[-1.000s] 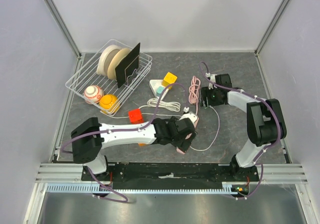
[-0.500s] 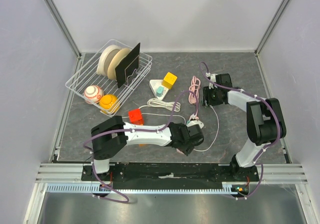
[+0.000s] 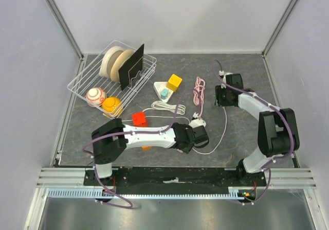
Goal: Insert the plug
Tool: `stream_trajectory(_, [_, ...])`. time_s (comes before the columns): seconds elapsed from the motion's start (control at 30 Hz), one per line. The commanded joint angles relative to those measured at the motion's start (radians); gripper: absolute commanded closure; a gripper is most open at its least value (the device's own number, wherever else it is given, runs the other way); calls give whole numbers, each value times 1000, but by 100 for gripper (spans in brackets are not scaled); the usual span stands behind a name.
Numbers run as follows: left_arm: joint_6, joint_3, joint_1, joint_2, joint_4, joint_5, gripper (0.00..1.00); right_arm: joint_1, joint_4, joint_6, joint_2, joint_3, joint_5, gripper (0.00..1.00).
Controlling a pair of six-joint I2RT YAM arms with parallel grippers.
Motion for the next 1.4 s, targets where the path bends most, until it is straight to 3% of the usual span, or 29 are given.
stream_trajectory(0.0, [-75, 47, 75, -147, -68, -168, 98, -83, -42, 143, -137, 47, 152, 100])
stream_trajectory(0.23, [-49, 117, 218, -187, -66, -219, 98, -267, -132, 240, -327, 58, 180, 100])
stream_trajectory(0.4, [-18, 195, 287, -92, -39, -236, 98, -281, -157, 246, -396, 47, 142, 100])
stream_trajectory(0.53, [16, 261, 301, -24, 23, -240, 98, -280, -128, 278, -415, -14, 12, 100])
stream_trajectory(0.7, [76, 365, 302, 66, 148, -170, 98, -280, -93, 283, -432, -91, -94, 100])
stream_trajectory(0.93, [106, 500, 301, 263, 187, -79, 98, -280, -79, 270, -444, -115, -157, 100])
stream_trajectory(1.37, [10, 324, 240, 278, 178, -49, 98, -280, -80, 274, -472, -102, -205, 100])
